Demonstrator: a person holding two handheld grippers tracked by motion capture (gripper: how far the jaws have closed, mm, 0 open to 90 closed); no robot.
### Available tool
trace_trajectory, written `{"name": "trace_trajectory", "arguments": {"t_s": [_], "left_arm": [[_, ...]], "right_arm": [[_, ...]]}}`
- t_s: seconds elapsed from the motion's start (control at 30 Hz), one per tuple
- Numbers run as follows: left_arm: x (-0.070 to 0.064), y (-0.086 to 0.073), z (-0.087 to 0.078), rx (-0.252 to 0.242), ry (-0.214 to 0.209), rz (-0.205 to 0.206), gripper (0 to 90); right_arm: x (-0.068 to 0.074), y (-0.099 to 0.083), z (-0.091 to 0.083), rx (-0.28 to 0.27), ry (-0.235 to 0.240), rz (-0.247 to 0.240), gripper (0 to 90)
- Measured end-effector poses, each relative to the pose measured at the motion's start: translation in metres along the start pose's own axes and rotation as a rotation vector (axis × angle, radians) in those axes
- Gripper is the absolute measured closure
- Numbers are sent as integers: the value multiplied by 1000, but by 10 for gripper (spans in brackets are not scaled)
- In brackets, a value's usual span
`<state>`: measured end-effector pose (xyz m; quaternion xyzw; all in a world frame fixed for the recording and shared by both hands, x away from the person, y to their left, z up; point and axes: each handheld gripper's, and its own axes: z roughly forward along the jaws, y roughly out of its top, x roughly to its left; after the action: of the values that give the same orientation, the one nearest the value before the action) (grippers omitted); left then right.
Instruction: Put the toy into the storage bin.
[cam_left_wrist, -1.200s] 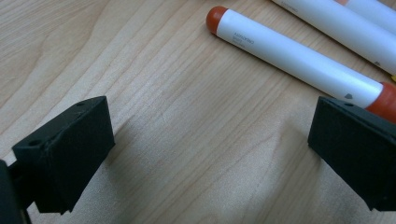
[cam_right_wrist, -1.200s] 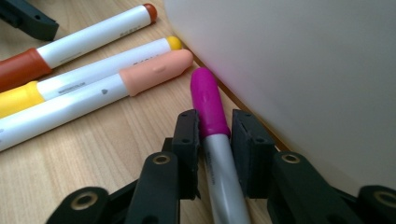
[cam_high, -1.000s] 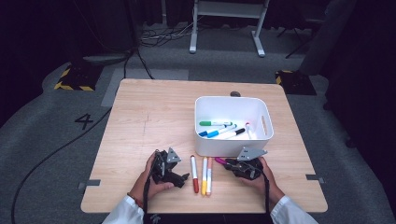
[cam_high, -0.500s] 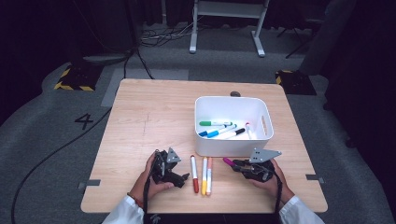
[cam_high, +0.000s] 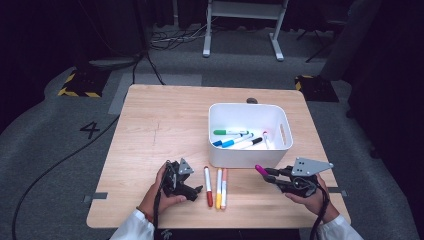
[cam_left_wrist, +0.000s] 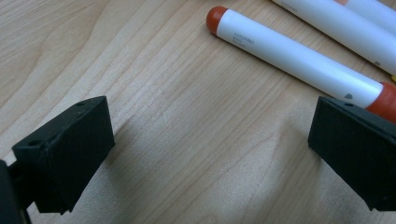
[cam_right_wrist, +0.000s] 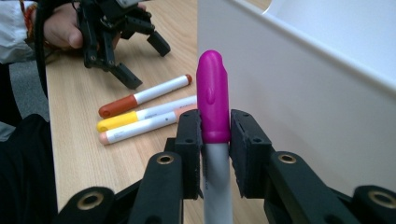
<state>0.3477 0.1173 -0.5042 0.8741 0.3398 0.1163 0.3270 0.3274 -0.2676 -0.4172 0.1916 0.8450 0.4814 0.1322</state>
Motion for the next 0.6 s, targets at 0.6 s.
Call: {"name": "trace_trajectory", "arguments": {"t_s": [0.6], "left_arm": [[0, 0, 0, 1, 0, 0, 3]], "right_arm": [[-23, 70, -46, -25, -66, -97, 745]]}}
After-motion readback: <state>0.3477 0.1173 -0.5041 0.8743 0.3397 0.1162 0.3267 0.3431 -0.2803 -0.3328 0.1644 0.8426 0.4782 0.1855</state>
